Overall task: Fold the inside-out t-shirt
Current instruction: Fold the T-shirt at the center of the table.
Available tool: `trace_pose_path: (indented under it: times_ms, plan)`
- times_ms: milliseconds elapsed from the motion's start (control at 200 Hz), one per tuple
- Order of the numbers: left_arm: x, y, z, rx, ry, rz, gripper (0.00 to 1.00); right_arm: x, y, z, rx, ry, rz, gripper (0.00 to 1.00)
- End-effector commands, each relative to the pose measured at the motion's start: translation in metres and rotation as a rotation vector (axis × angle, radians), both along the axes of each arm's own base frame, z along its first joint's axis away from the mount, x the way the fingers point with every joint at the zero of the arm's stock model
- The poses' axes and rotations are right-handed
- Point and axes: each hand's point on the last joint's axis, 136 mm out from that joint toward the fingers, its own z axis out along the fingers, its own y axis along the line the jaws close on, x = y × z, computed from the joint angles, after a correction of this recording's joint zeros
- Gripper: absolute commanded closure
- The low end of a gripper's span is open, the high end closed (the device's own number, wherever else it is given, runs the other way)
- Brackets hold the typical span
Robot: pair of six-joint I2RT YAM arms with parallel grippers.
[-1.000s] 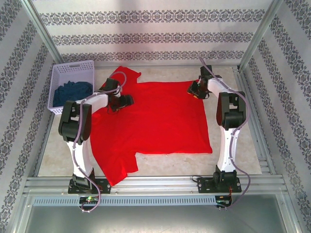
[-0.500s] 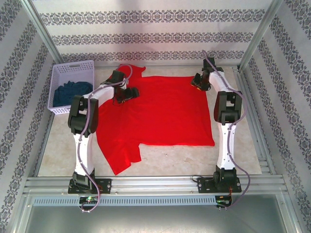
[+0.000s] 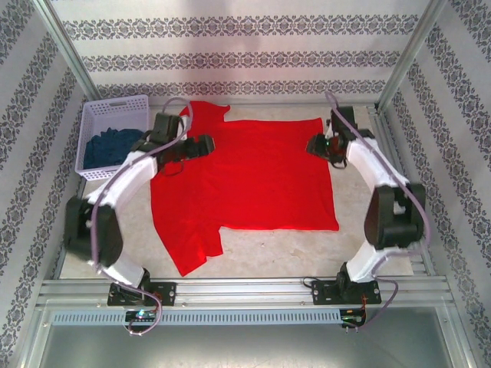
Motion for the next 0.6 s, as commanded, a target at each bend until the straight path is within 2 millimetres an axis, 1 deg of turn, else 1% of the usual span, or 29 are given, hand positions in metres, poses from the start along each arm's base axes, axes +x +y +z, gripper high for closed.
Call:
trace_pose_path:
  times_ms: [0,5,10,30,45,75,100,115,145,250,375,480,595]
  plan:
    - [-0.057,0.016,-0.04,0.063,0.132,0.053,0.1,-0.075,-0.03,-0.045,-0.099,0.166,-0.085,0.49]
    - [-0.059,0.017,-0.041,0.063,0.134,0.054,0.1,-0.08,-0.032,-0.045,-0.102,0.172,-0.093,0.49]
    - [-0.061,0.017,-0.042,0.065,0.137,0.054,0.1,-0.08,-0.032,-0.045,-0.102,0.172,-0.093,0.49]
    - [-0.069,0.017,-0.043,0.067,0.142,0.052,0.1,-0.091,-0.037,-0.047,-0.11,0.184,-0.108,0.49]
    - [-0.074,0.018,-0.045,0.069,0.149,0.054,0.1,-0.102,-0.043,-0.051,-0.121,0.204,-0.127,0.48]
    - [-0.083,0.019,-0.045,0.07,0.155,0.054,0.1,-0.113,-0.049,-0.054,-0.135,0.221,-0.149,0.48]
    - [-0.088,0.019,-0.046,0.07,0.157,0.056,0.1,-0.127,-0.054,-0.059,-0.148,0.241,-0.17,0.48]
    - [-0.091,0.019,-0.046,0.071,0.158,0.056,0.1,-0.13,-0.056,-0.059,-0.151,0.243,-0.176,0.48]
    - [-0.094,0.018,-0.045,0.066,0.157,0.057,0.1,-0.143,-0.06,-0.066,-0.163,0.27,-0.198,0.47]
    - [-0.096,0.012,-0.043,0.047,0.149,0.051,0.1,-0.171,-0.061,-0.083,-0.128,0.349,-0.245,0.47]
    - [-0.093,0.004,-0.041,0.039,0.149,0.025,0.1,-0.191,-0.06,-0.098,-0.111,0.419,-0.27,0.5]
    - [-0.09,0.001,-0.041,0.046,0.149,0.007,0.1,-0.2,-0.051,-0.109,-0.049,0.452,-0.292,0.51]
    - [-0.088,0.001,-0.041,0.052,0.144,0.0,0.1,-0.204,-0.05,-0.116,-0.041,0.458,-0.316,0.51]
